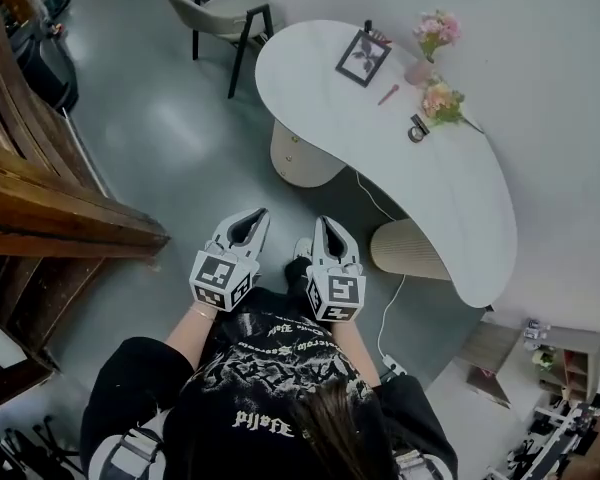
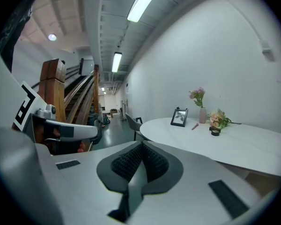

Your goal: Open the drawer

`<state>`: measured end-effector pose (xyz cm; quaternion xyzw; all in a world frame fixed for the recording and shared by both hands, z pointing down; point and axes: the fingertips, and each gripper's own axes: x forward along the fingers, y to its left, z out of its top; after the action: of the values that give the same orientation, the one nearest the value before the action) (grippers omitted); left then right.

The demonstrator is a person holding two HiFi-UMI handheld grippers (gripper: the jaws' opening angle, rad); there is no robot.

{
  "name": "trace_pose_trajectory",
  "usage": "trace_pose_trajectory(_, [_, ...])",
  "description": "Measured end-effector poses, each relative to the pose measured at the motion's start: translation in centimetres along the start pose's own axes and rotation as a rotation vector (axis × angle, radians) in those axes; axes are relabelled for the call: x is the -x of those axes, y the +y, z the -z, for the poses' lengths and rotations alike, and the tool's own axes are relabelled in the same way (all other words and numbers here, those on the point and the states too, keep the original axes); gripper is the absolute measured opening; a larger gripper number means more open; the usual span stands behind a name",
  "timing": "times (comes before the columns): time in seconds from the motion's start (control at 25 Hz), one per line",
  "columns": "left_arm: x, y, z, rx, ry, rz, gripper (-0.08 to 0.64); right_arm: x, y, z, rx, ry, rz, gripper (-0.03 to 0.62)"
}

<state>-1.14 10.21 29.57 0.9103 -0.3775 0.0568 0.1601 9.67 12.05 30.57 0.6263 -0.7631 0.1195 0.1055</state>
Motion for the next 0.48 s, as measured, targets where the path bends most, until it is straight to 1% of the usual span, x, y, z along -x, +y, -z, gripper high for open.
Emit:
trace_pose_trajectory(0.08, [-1.3,-0.1,-0.4,0.000,-0.007,0.006,0.031,-1.3,-1.0,0.1,0.004,0.013,-0.023,0.026])
trace_pose_trajectory(0.16, [-2.6,0.0,-0.7,0.002,-0.007,-0.005,0.031,-2.5,-2.3,0.0,0.006,0.028,-0.042,0.026])
trace_pose_trajectory(0.36, [-6.2,1.1,-1.0,0.039,0.010,-0.079,0.031,-5.6,-5.2,-0.8,0.001,0.042,-0.088,0.026])
trace_pose_trajectory(0.48, [-8.4,1.3,-1.2,0.042,0.019,-0.102,0.031,-7.3,-6.4,-1.3,0.016,0.047,-0.128,0.026])
